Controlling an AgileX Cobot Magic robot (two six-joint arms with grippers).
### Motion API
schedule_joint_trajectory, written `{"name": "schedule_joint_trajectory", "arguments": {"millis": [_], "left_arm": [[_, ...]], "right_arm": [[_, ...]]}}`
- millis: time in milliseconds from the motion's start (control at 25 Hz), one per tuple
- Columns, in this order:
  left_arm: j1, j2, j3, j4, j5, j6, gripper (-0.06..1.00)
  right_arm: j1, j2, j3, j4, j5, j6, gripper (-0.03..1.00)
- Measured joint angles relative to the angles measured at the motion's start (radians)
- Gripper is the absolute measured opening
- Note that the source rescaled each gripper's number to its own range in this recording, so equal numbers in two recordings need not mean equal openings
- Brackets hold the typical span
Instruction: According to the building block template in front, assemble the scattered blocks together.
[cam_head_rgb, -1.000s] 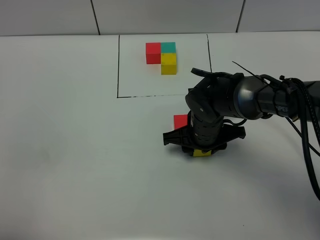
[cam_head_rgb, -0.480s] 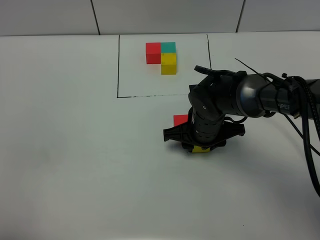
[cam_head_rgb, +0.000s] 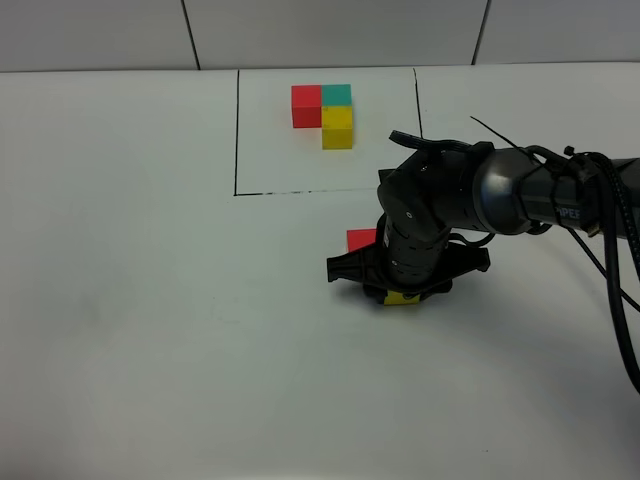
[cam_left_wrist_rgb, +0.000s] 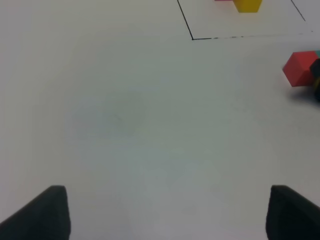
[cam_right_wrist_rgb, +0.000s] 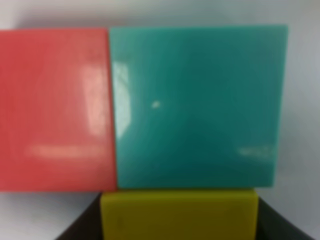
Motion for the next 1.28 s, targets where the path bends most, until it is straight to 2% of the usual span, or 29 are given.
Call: {"name": "schedule_joint_trajectory", "arguments": {"millis": [560, 640, 880, 1000, 1160, 1280], "left_arm": [[0.000, 0.000, 0.000, 0.000, 0.000, 0.000, 0.70], [0.000, 0.000, 0.000, 0.000, 0.000, 0.000, 0.70], [0.000, 0.000, 0.000, 0.000, 0.000, 0.000, 0.70], [0.000, 0.000, 0.000, 0.000, 0.000, 0.000, 0.70], [0.000, 0.000, 0.000, 0.000, 0.000, 0.000, 0.70], [0.000, 0.000, 0.000, 0.000, 0.000, 0.000, 0.70]], "right_arm": [[-0.001, 0.001, 0.000, -0.015, -0.054, 0.041, 0.02], [-0.001, 0.001, 0.000, -0.015, -0.066, 0.043, 0.12], [-0.001, 0.001, -0.001, -0.015, -0.089, 0.043, 0.59], [-0.001, 0.001, -0.001, -0.015, -0.089, 0.034, 0.77], [-0.001, -0.001, -0.002, -0.016, -0.086, 0.020, 0.92], [-0.001, -0.011, 0.000, -0.015, -0.068, 0.014, 0.96]]}}
